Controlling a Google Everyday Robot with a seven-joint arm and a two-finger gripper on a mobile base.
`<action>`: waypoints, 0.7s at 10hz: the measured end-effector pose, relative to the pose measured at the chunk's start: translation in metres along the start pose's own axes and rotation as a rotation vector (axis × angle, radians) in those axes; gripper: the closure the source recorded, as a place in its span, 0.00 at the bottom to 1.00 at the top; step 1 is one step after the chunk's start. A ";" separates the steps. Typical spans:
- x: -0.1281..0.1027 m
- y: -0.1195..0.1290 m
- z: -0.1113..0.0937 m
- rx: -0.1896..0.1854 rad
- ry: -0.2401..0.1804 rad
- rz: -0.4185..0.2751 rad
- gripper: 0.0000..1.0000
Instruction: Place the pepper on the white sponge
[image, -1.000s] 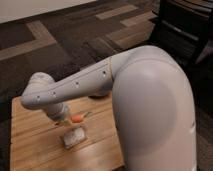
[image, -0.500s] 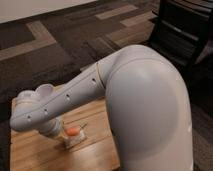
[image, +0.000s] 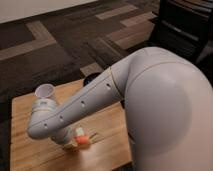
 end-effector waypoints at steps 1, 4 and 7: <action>0.001 -0.005 -0.001 0.008 0.003 -0.011 1.00; -0.005 -0.015 -0.001 0.017 0.013 -0.052 1.00; -0.004 -0.020 0.003 0.020 0.029 -0.093 1.00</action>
